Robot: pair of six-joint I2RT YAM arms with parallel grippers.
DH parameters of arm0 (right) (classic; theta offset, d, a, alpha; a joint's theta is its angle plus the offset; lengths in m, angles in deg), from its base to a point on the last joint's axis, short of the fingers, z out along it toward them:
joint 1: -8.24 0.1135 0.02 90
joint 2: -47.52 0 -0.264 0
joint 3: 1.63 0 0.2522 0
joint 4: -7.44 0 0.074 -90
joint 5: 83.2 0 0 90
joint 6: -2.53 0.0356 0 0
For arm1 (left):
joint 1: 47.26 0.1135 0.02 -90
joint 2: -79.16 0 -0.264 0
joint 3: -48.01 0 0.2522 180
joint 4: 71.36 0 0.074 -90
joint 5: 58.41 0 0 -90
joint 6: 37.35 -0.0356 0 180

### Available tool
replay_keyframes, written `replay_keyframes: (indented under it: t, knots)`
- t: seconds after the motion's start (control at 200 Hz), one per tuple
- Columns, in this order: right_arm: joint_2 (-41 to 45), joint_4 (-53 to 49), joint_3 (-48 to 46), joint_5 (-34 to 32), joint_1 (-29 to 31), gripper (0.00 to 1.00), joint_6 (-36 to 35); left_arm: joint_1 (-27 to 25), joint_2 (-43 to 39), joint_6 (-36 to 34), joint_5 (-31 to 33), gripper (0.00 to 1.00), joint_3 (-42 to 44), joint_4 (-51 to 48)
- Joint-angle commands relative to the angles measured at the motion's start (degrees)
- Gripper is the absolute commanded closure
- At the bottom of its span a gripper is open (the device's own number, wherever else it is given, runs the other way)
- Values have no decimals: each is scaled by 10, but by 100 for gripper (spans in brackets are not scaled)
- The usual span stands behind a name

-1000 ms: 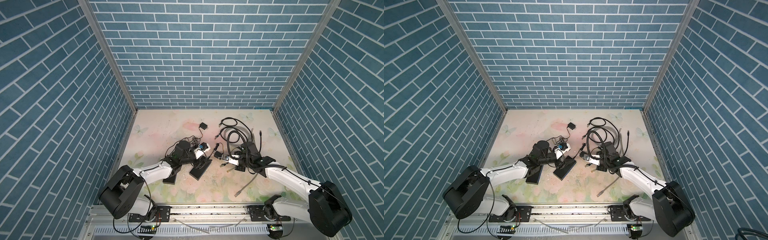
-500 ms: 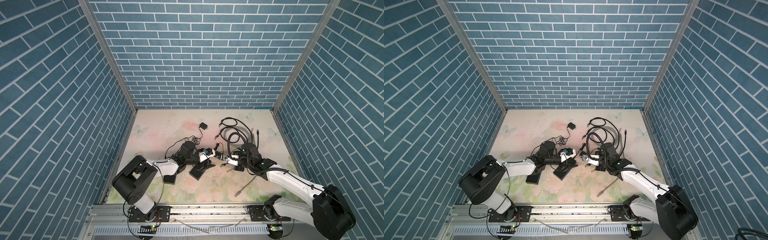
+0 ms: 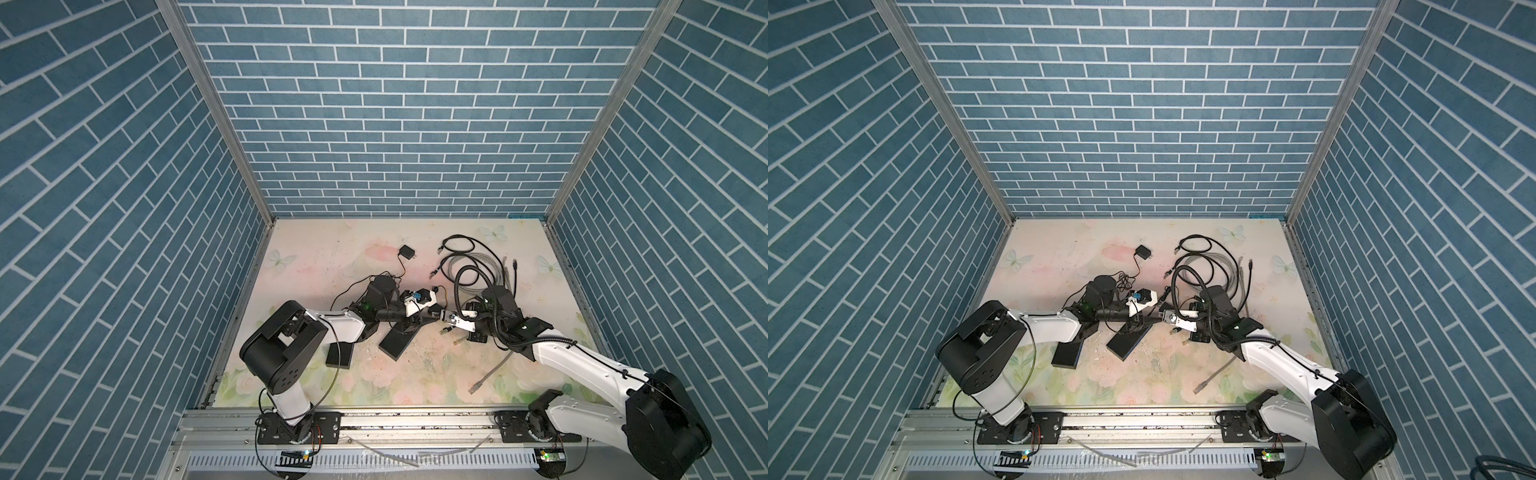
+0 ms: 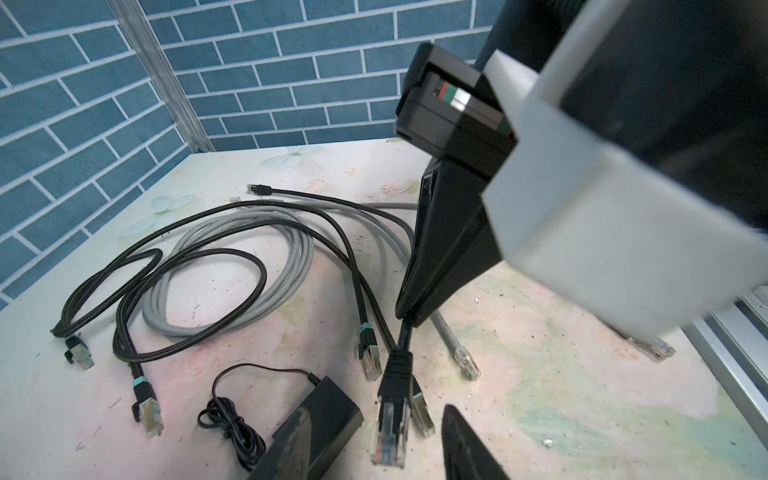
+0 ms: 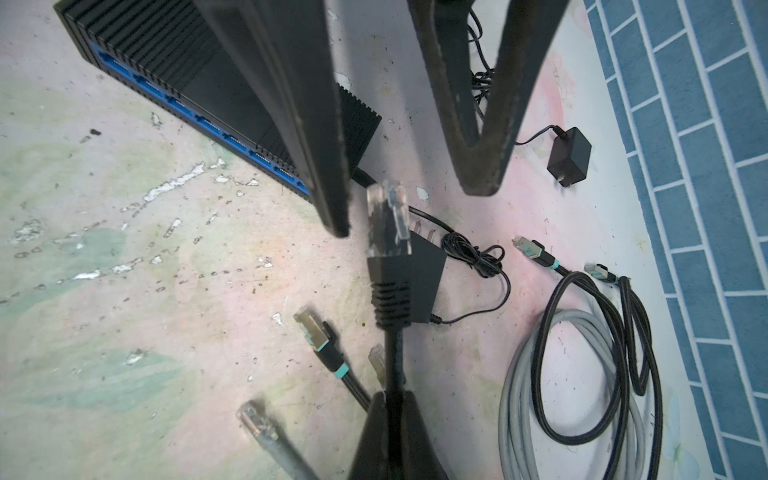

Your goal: Insert the plug into the switch port

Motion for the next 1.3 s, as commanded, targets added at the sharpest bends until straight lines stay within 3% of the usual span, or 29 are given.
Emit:
replay_keyframes:
  t: [0.0,0.275,0.84,0.94,1.07,1.295]
  knots:
    - [7,10,-10,3,5,99,-18,-2,13,-1,-21,51,-14,-12]
    - [12,10,-10,2,4,99,-18,-2,12,-24,-13,53,-17,-54]
    - [10,8,-8,3,6,99,-17,-2,21,-25,-15,79,-17,-22]
    - [6,-1,2,11,6,93,14,-2,22,-26,-14,81,-14,-19]
    - [-9,-30,31,55,5,82,62,-2,19,-27,-10,85,-4,-7]
    - [-21,-47,55,131,-1,71,146,-3,5,-36,-1,87,17,22]
